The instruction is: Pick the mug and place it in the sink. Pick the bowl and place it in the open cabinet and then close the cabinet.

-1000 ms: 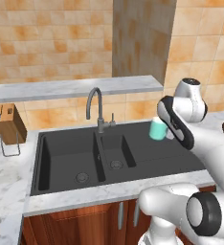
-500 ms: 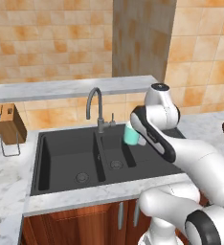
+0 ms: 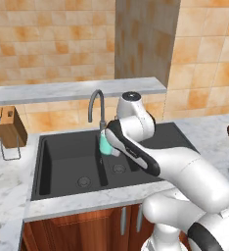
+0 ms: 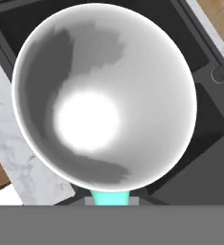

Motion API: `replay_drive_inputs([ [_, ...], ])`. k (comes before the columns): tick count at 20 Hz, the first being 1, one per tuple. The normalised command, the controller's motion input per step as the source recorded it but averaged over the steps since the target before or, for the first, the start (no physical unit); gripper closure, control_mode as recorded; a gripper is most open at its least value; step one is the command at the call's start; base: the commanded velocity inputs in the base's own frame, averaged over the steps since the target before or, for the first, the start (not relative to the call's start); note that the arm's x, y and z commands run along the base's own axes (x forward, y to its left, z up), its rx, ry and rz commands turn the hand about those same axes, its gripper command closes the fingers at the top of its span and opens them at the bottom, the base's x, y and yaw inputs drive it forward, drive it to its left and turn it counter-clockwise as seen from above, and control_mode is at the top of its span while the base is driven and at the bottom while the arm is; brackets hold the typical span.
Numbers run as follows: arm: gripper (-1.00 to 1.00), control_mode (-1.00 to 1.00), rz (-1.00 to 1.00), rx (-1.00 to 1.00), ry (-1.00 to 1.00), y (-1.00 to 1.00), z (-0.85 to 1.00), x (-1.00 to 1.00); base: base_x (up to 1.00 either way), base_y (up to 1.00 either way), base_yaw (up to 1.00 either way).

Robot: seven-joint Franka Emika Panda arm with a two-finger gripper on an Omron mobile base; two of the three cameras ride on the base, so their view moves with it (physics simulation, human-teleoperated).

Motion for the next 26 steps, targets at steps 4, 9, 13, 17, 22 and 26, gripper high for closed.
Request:
replay_drive_inputs([
  [4, 1.00, -1.00, 0.00, 0.00, 0.00, 0.83, -0.18, 0.00, 0.00, 0.00, 0.00],
  [9, 1.00, -1.00, 0.00, 0.00, 0.00, 0.64, -0.28, 0.00, 0.00, 0.00, 0.00],
  [13, 1.00, -1.00, 0.00, 0.00, 0.00, 0.36, -0.31, 0.04, 0.00, 0.00, 0.00],
  [17, 1.00, -1.00, 0.00, 0.00, 0.00, 0.15, -0.36, 0.10, 0.00, 0.00, 0.00],
  [22, 1.00, -1.00, 0.00, 0.00, 0.00, 0.13, -0.34, 0.15, 0.00, 0.00, 0.00],
  [26, 1.00, -1.00, 0.00, 0.00, 0.00, 0.11, -0.32, 0.20, 0.00, 0.00, 0.00],
])
